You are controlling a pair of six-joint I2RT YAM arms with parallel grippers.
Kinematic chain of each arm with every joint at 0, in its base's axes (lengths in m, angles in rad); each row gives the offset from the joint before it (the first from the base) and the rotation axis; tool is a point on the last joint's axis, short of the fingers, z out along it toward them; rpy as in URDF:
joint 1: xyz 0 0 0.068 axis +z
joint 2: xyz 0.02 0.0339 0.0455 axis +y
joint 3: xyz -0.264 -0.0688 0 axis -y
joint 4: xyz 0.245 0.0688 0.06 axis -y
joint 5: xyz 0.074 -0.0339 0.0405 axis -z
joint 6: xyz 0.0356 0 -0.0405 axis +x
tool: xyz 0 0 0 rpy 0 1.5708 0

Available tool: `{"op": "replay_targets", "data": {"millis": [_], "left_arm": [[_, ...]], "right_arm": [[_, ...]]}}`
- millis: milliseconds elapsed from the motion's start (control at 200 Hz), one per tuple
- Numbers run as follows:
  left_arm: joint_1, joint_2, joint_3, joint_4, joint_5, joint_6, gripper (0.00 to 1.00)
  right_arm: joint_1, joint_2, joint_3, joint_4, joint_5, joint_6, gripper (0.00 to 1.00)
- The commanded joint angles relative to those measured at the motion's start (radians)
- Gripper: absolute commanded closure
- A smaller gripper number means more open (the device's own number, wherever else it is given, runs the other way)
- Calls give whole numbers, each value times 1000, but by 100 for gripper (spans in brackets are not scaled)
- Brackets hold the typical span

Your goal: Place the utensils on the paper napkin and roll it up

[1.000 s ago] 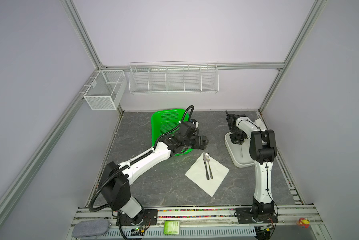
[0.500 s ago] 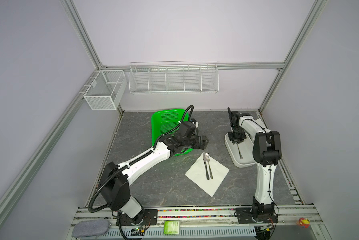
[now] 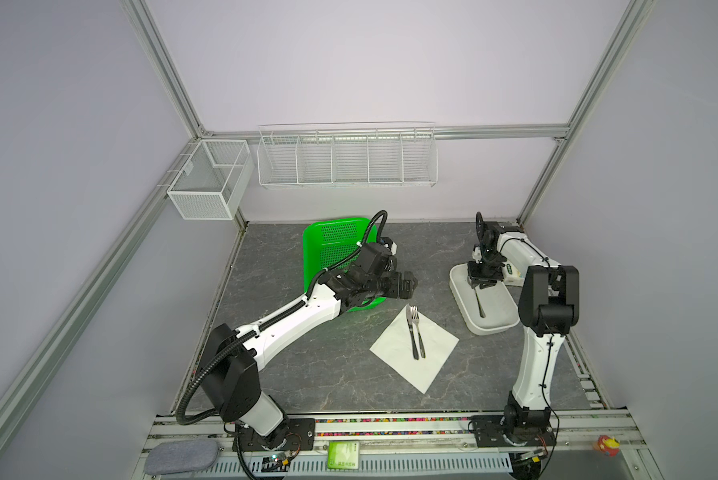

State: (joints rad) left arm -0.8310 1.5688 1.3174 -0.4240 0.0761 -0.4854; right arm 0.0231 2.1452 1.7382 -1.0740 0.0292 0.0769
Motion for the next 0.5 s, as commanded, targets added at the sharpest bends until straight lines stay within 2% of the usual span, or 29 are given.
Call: {"op": "replay_targets", "data": {"millis": [0,495], "left_arm": [[6,-10,7,-3,-1,-3,1],[6,-2,16,-3,2,-5,1]], "right_arm": [[1,49,18,-34,-8,-29,72],[23,128,29,-52,76,-49,77]]}}
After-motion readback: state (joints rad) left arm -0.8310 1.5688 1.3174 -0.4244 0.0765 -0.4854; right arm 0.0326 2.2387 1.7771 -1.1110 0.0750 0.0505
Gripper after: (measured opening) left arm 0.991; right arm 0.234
